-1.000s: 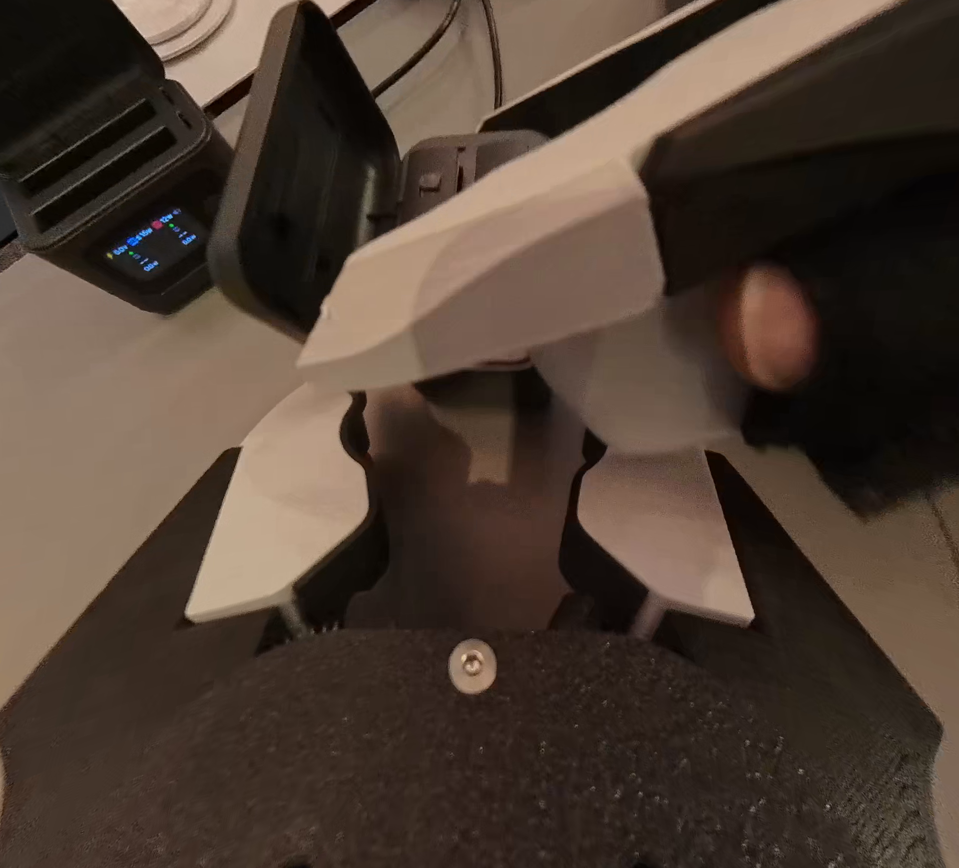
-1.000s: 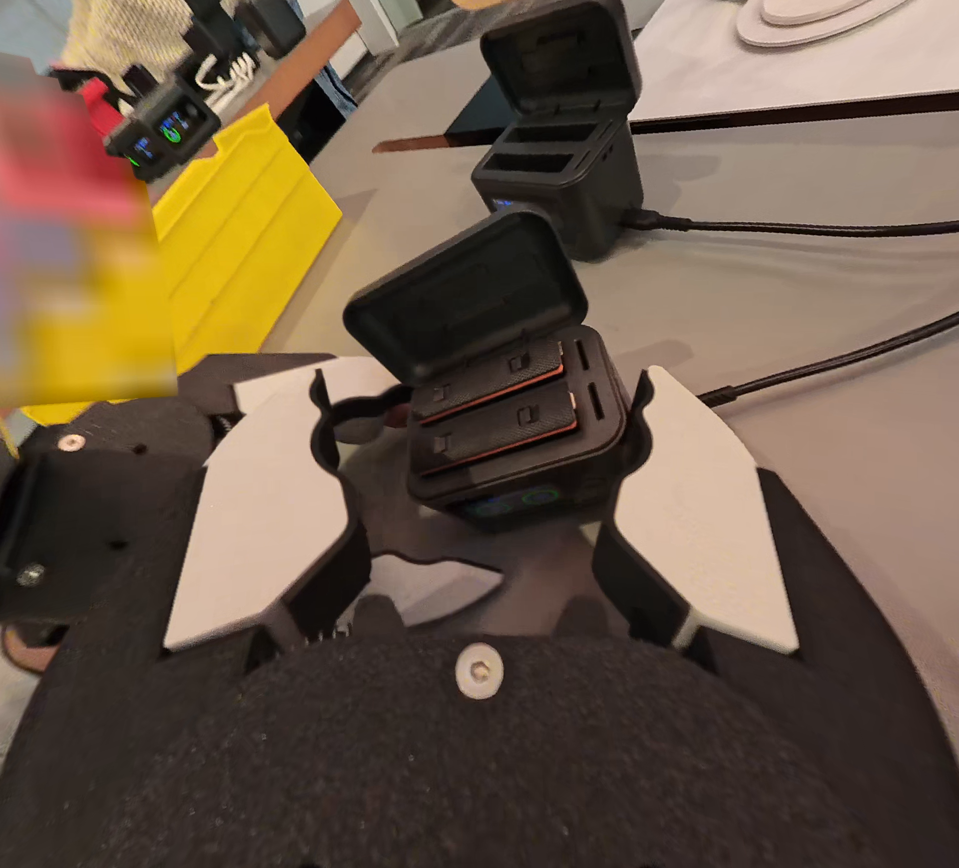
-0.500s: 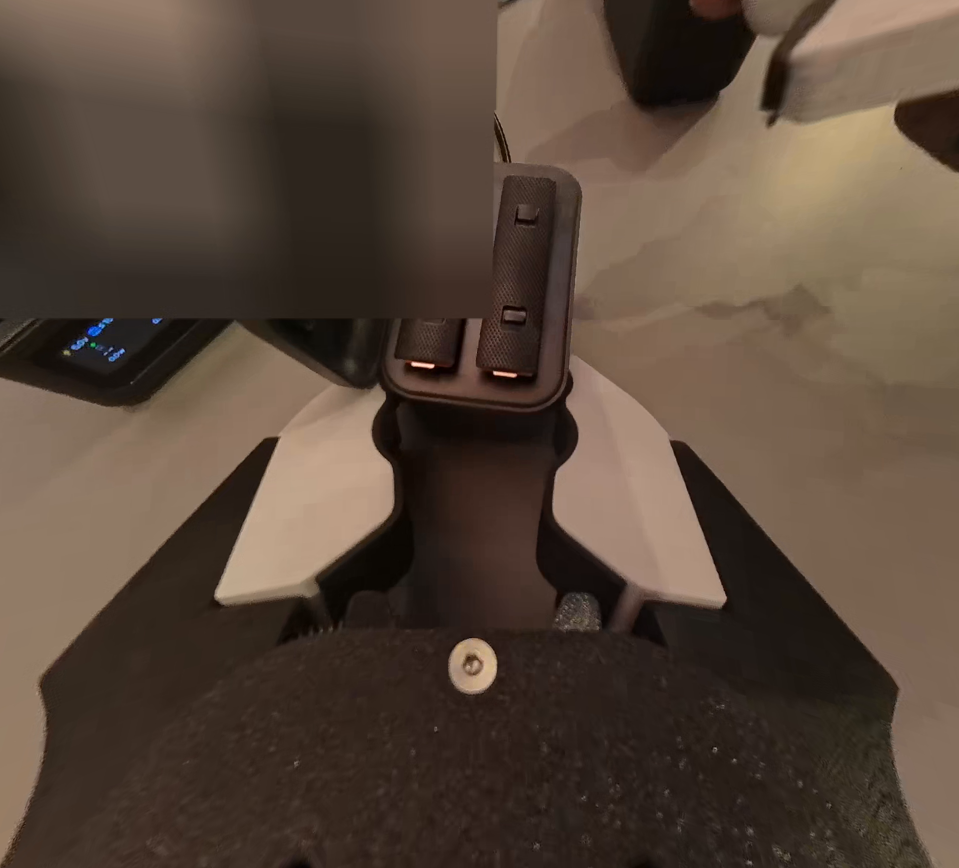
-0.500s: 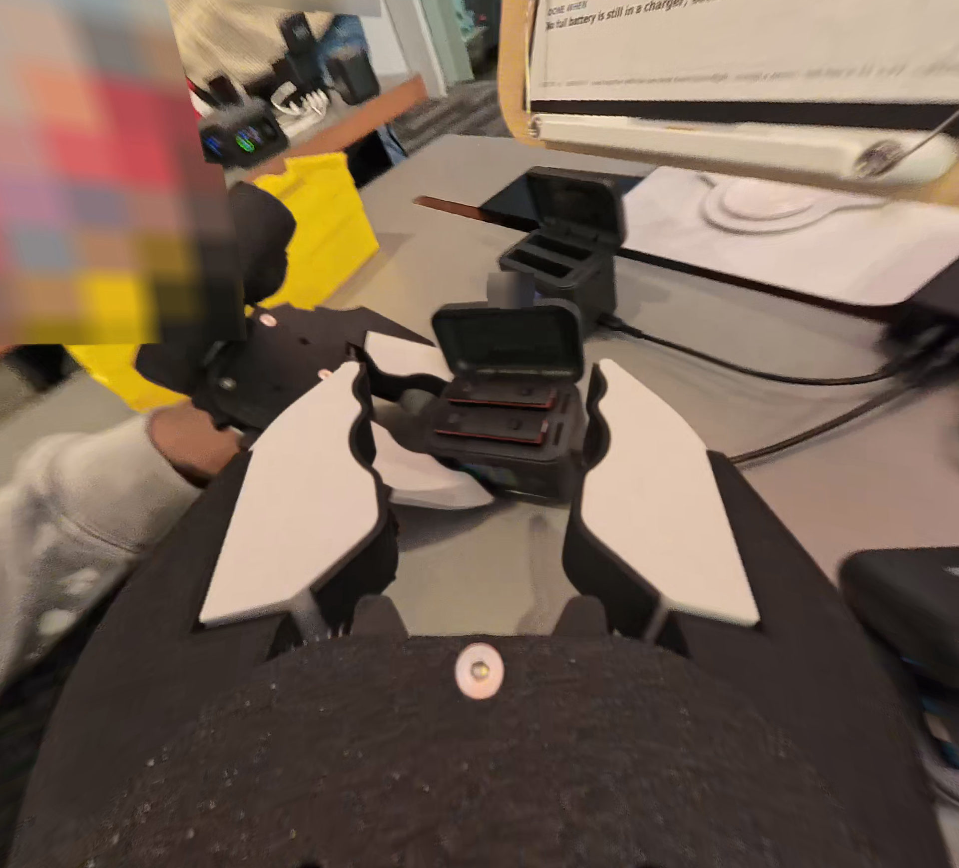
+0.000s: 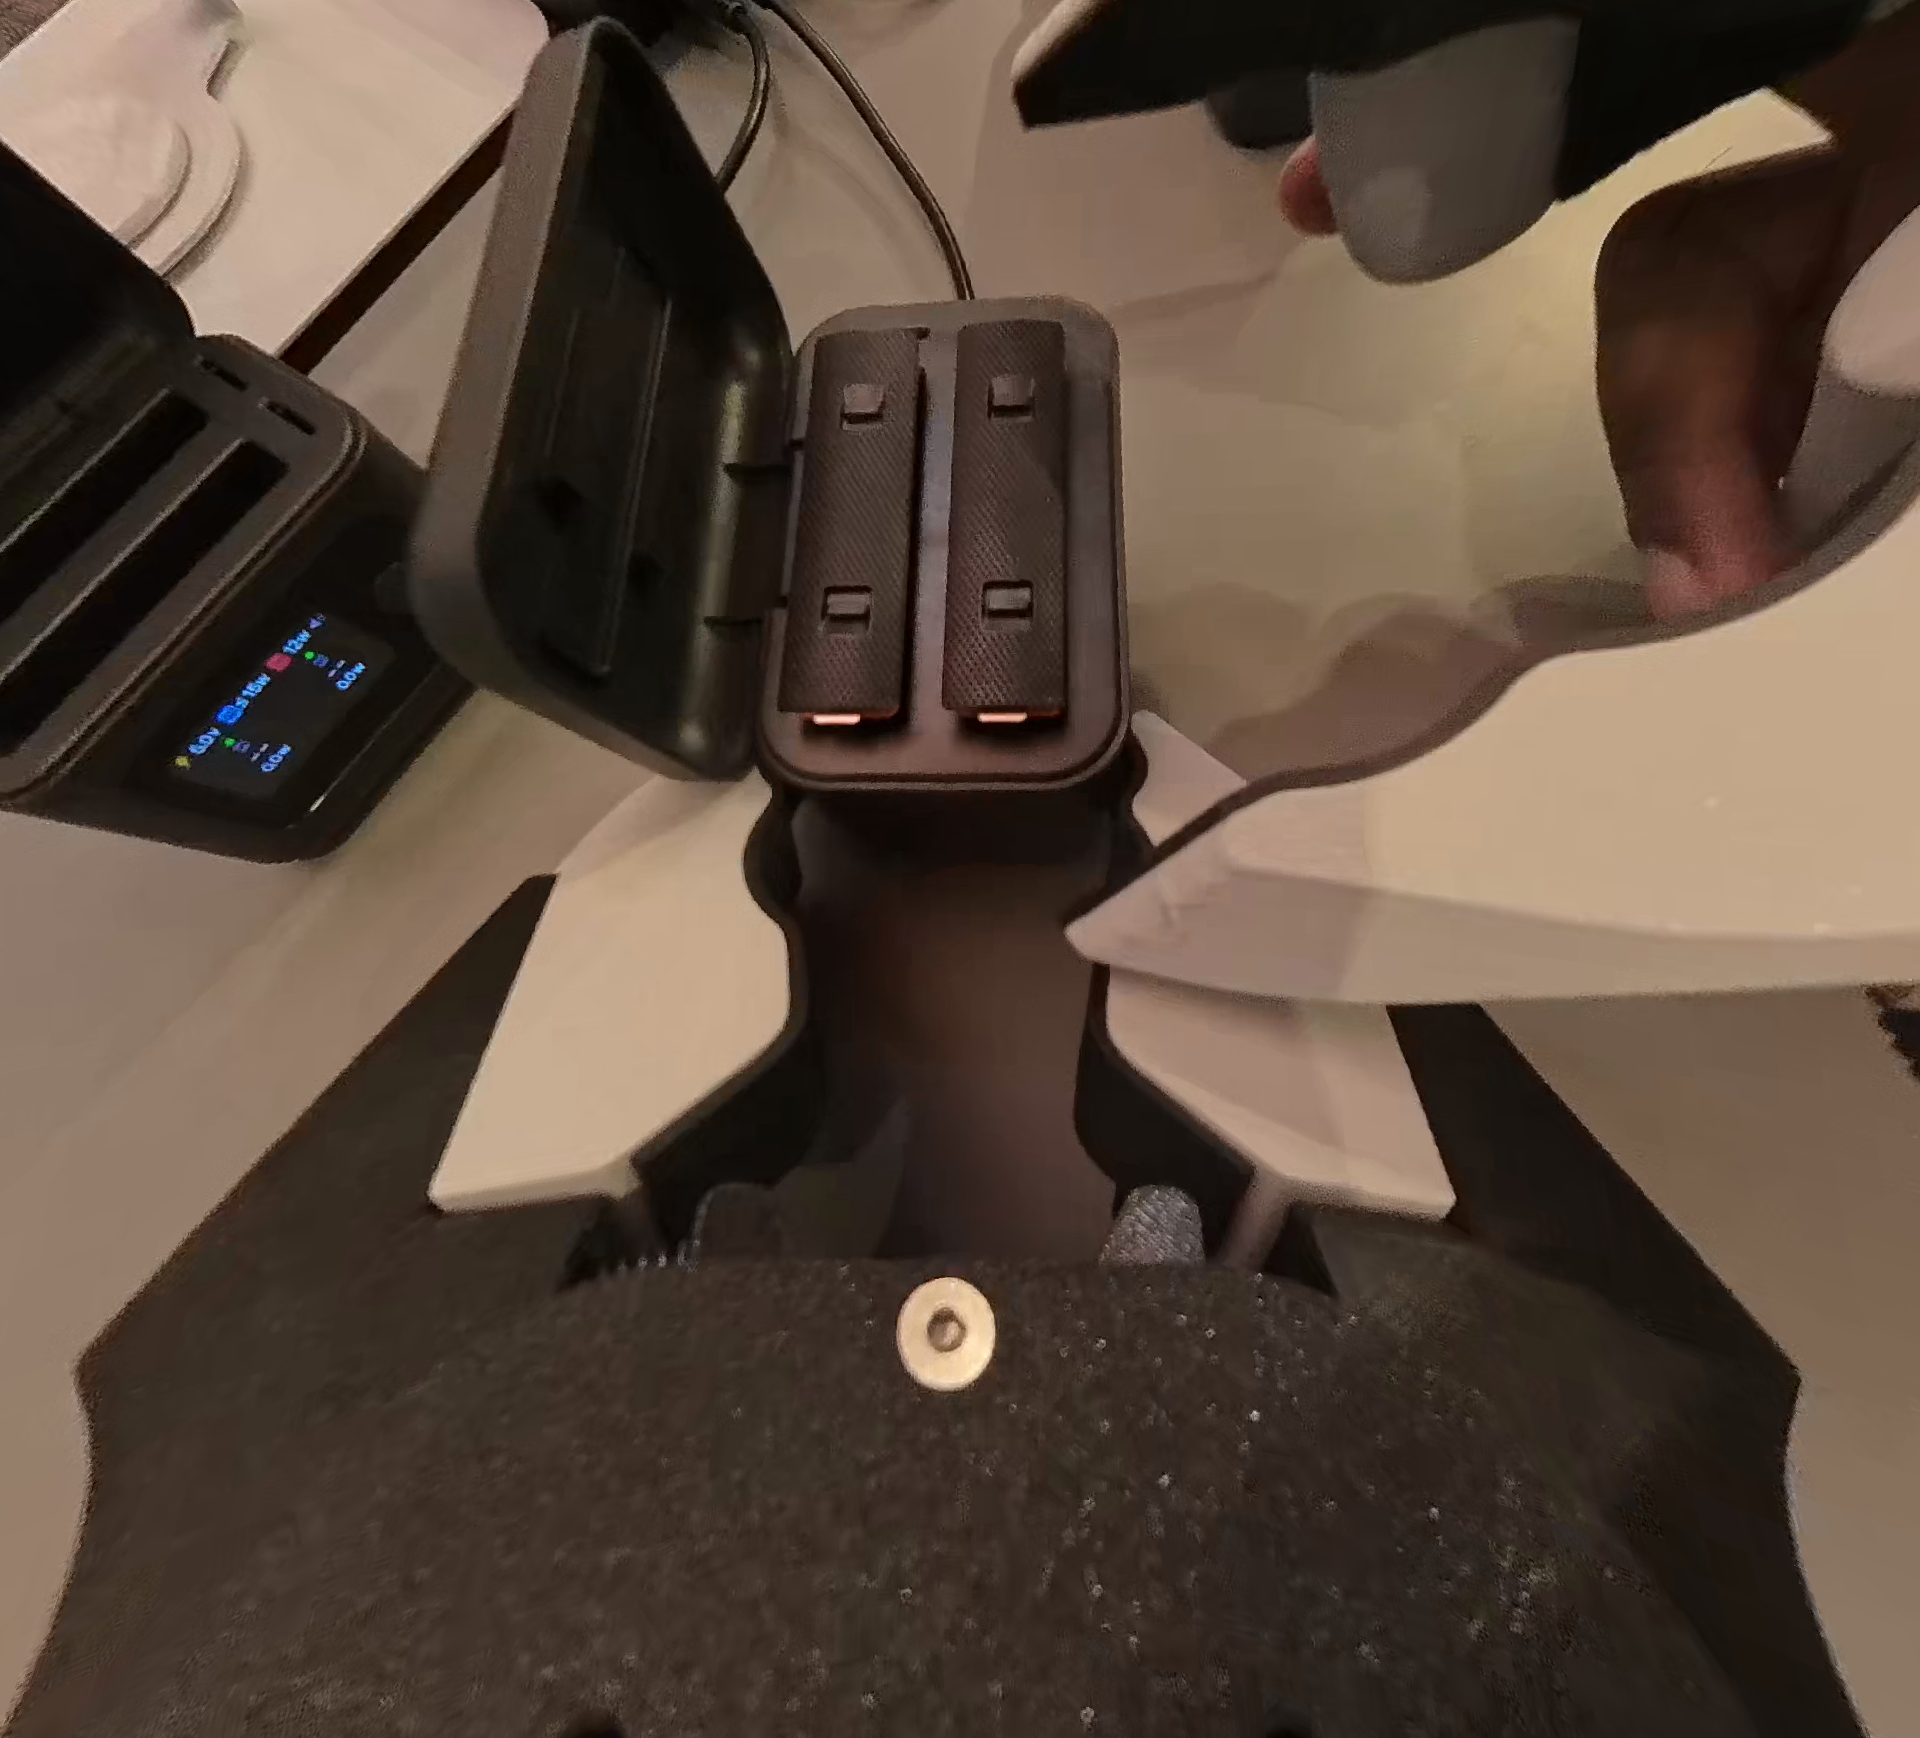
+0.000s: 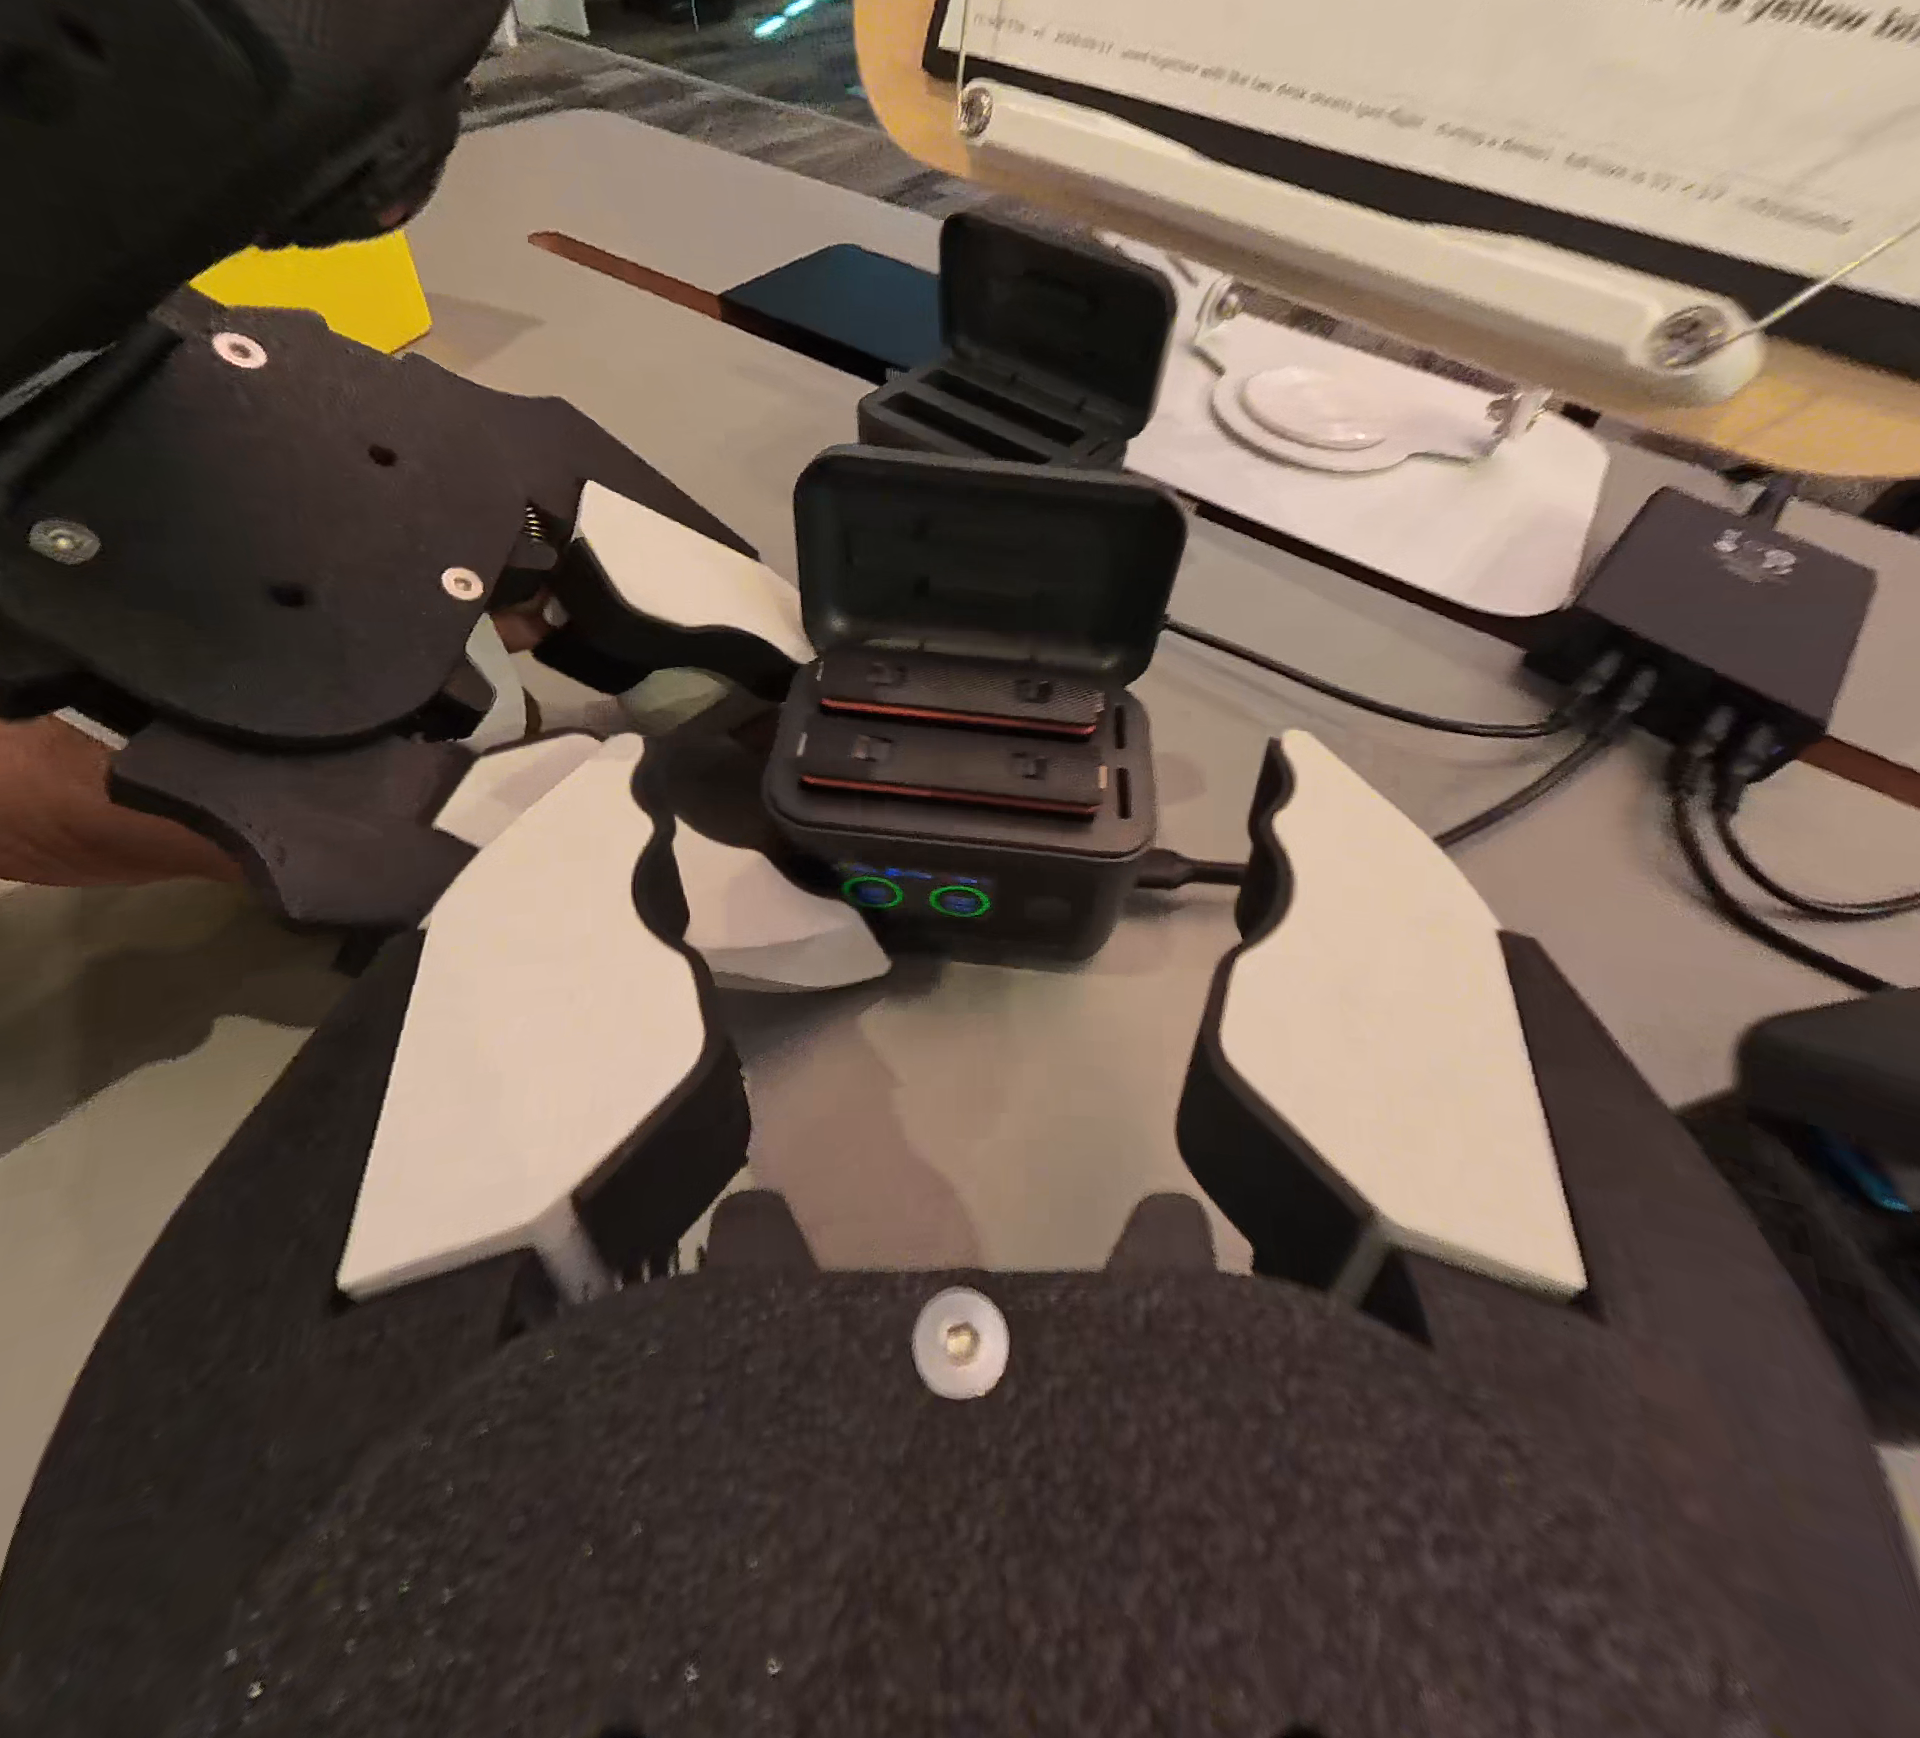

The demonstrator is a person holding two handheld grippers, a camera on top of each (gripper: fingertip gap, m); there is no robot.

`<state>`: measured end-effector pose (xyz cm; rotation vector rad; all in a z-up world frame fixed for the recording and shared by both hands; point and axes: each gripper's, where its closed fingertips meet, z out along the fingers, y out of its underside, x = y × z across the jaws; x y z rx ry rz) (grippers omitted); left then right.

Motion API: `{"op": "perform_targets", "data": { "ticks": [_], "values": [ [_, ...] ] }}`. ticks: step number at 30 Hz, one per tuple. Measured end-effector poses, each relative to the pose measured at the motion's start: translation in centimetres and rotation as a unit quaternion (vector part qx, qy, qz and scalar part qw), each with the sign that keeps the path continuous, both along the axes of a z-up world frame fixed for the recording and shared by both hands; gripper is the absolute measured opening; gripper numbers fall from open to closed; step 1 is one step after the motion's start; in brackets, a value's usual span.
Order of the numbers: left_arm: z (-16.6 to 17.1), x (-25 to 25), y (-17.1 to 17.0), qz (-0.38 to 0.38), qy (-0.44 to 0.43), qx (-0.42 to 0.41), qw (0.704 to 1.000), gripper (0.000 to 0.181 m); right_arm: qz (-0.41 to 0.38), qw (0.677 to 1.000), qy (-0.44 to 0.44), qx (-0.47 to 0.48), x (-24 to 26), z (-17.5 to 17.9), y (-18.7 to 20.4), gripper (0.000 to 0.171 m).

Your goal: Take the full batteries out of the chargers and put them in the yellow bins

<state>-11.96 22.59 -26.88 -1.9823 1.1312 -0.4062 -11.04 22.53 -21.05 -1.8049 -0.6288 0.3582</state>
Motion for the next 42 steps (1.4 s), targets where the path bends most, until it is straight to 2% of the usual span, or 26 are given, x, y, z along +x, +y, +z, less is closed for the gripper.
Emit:
{"op": "perform_targets", "data": {
  "ticks": [11, 30, 33, 37, 42],
  "values": [
    [0.0, -0.4, -0.3, 0.008, 0.002, 0.001, 1.000, 0.057, 0.010, 0.999, -0.005, -0.032, -0.8, -1.4, 0.4, 0.080],
    [0.0, -0.5, -0.3, 0.014, 0.001, 0.000, 1.000, 0.057, 0.019, 1.000, -0.019, -0.007, -1.2, -1.1, 0.6, 0.066],
    [0.0, -0.5, -0.4, 0.016, 0.000, -0.001, 1.000, 0.057, 0.023, 0.999, 0.020, -0.015, -1.0, -0.6, 0.7, 0.061],
    [0.0, -0.5, -0.4, 0.018, 0.000, -0.002, 1.000, 0.057, 0.024, 1.000, 0.010, -0.001, -1.1, -0.3, 0.6, 0.061],
    [0.0, -0.5, -0.4, 0.018, -0.001, -0.002, 1.000, 0.057, 0.031, 0.996, 0.074, 0.040, -0.4, 3.8, 0.4, 0.061]
  ]
}}
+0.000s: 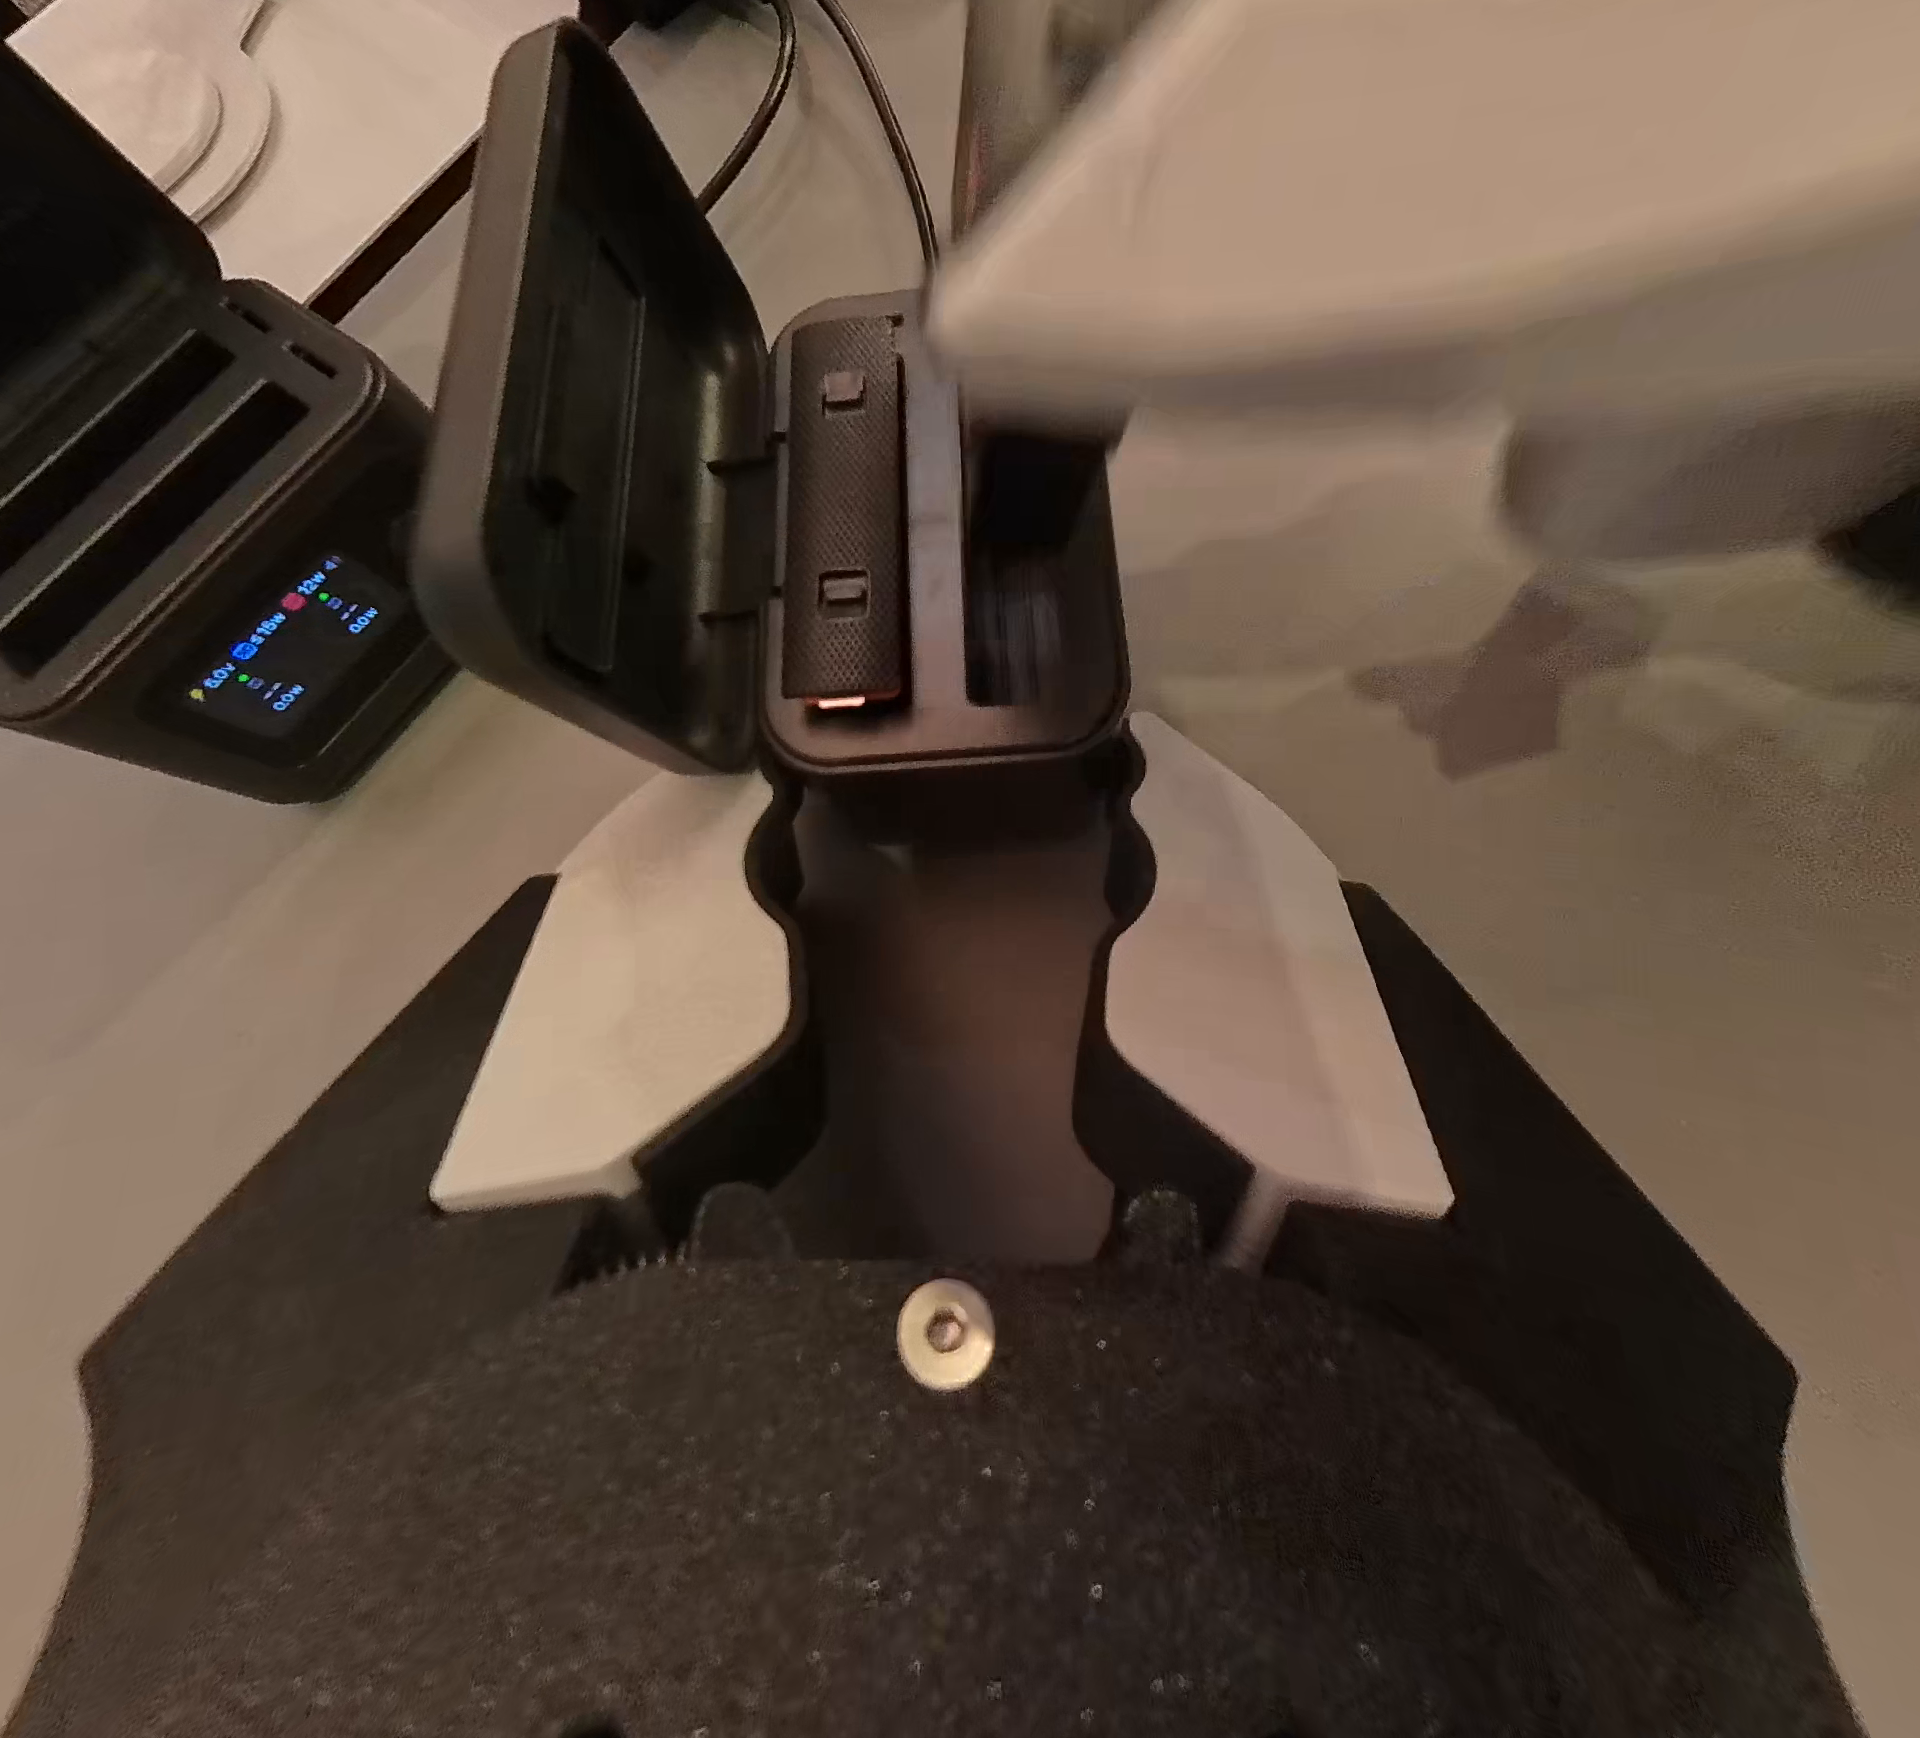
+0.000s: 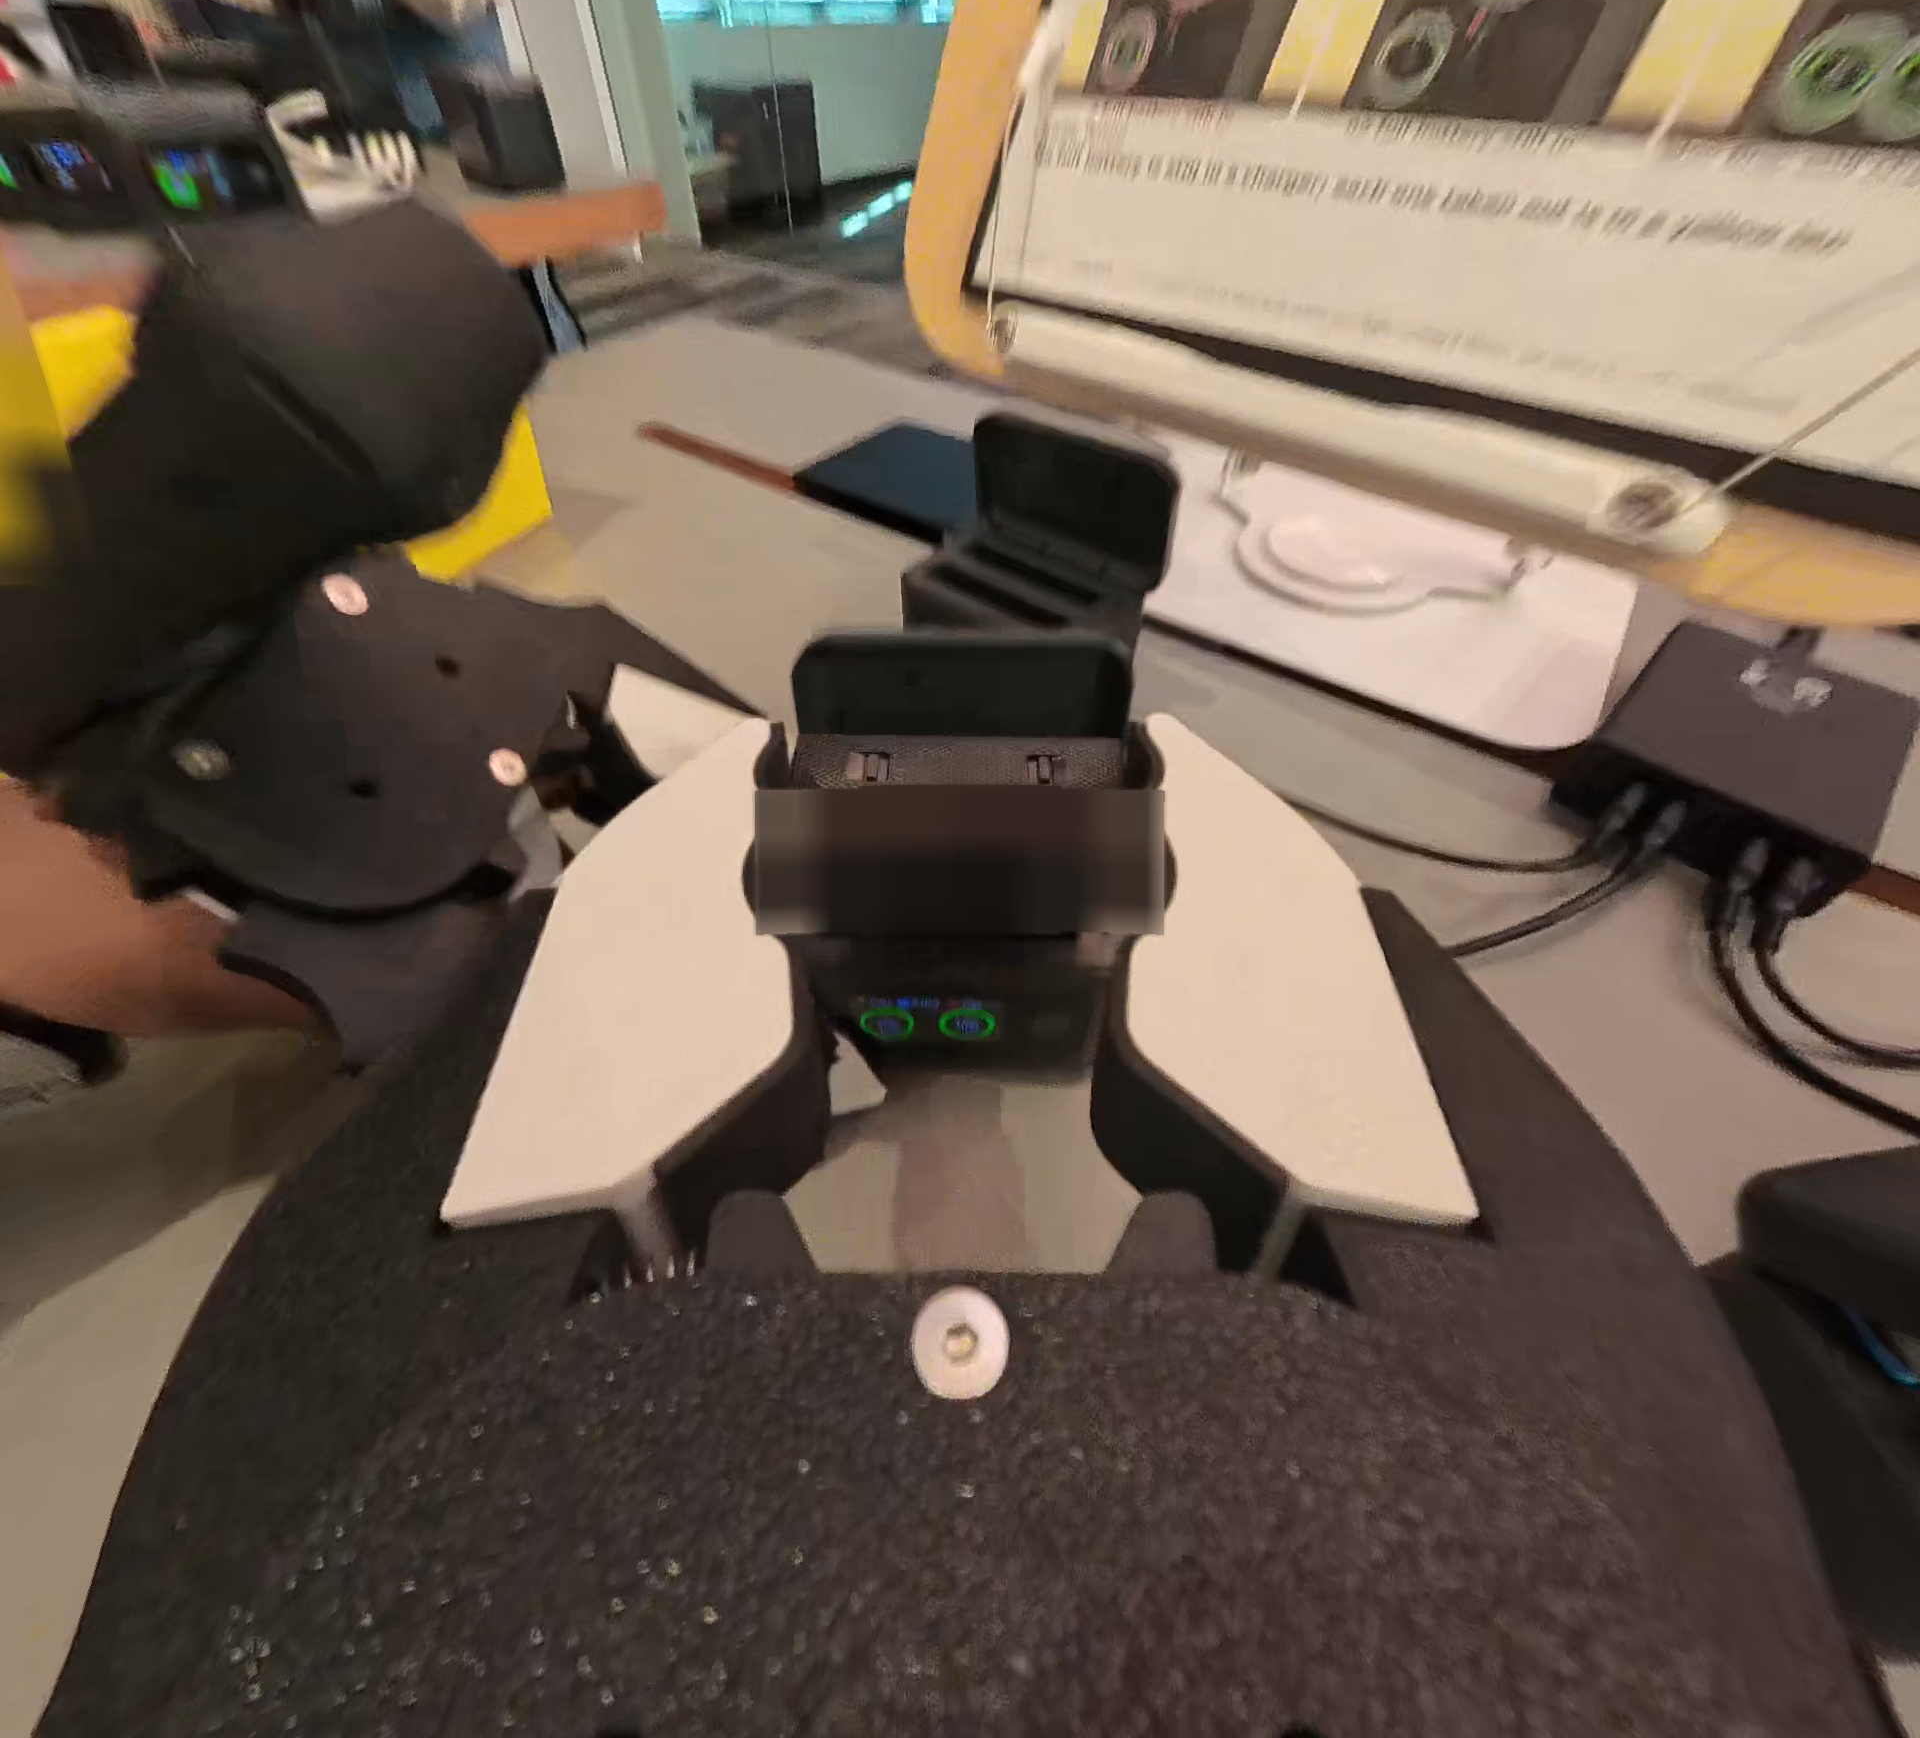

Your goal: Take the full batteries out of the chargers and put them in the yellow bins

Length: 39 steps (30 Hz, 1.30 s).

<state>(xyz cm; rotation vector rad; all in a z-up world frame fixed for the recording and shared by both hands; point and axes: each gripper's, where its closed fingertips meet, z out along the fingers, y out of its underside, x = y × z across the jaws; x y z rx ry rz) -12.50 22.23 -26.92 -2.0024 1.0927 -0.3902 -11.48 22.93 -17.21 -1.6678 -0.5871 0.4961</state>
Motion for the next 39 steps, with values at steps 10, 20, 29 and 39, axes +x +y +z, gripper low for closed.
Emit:
{"op": "perform_targets", "data": {
  "ticks": [10, 20, 29, 39],
  "values": [
    [0.4, -0.5, -0.2, 0.011, -0.003, 0.015, 1.000, 0.072, -0.026, 0.994, 0.096, 0.042, 4.5, 7.6, -1.1, 0.061],
    [8.5, 0.2, -2.8, 0.034, -0.051, 0.175, 0.983, 0.057, -0.008, 0.977, 0.212, 0.008, 7.0, 11.8, -4.4, 0.061],
    [14.9, 6.9, -9.2, -0.037, -0.138, 0.311, 0.940, 0.038, 0.060, 0.921, 0.367, -0.111, 6.8, 10.7, -9.2, 0.061],
    [16.9, 6.9, -11.0, -0.052, -0.184, 0.357, 0.914, 0.020, 0.103, 0.843, 0.490, -0.196, 6.6, 9.5, -10.8, 0.062]
  ]
}}
